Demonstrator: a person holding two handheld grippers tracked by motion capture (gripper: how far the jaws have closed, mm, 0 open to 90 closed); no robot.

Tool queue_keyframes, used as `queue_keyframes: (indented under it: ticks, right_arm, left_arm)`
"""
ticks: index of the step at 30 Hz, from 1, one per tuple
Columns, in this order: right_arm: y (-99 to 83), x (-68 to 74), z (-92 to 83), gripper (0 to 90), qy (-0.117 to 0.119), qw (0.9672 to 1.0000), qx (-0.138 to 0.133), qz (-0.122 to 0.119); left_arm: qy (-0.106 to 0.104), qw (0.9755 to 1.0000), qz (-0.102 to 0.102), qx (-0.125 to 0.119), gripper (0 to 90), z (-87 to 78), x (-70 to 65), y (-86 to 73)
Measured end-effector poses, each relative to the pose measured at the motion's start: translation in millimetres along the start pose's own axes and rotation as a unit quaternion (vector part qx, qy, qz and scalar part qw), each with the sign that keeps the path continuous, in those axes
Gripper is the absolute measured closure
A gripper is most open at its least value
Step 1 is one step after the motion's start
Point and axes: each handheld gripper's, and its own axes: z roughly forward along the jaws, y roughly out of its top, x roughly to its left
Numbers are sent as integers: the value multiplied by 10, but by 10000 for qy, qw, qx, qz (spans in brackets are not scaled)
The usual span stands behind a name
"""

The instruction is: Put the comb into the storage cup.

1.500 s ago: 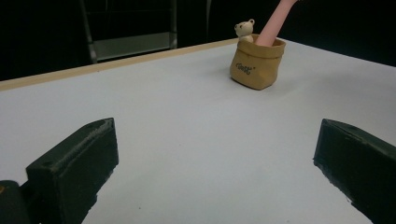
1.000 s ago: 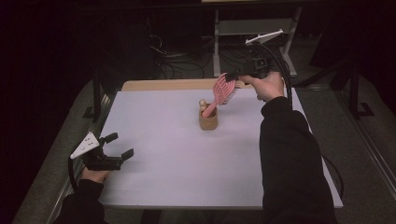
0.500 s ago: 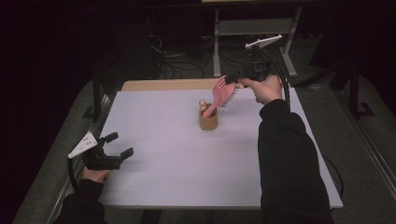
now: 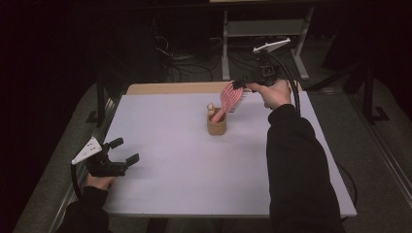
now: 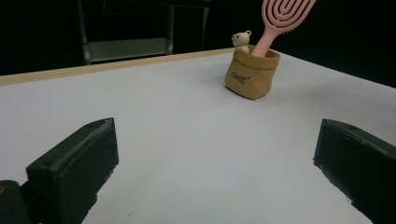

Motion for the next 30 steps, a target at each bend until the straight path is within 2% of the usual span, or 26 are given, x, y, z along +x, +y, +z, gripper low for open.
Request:
queue_keyframes:
  ticks: [9,18,23,27,30]
  right_arm:
    - [-21,-38,13,637,15,10000,10,68]
    - [-50,-80,-10,623,5,10000,-15,-26]
    - [-59,-107,-30,511,-230,9997,-37,-36]
    - [-86,-157,-22,460,-107,9999,-34,25]
    - [-108,-190,-6,412,-69,9999,102,15]
  left_arm:
    - [22,10000,-6,9,0,2,1,-4]
    - [34,10000,-39,9,0,2,6,-8]
    - [28,10000,-54,7,0,9,3,-8]
    - [22,10000,-64,16,0,14,3,-11]
    - [27,10000,-60,23,0,17,3,-12]
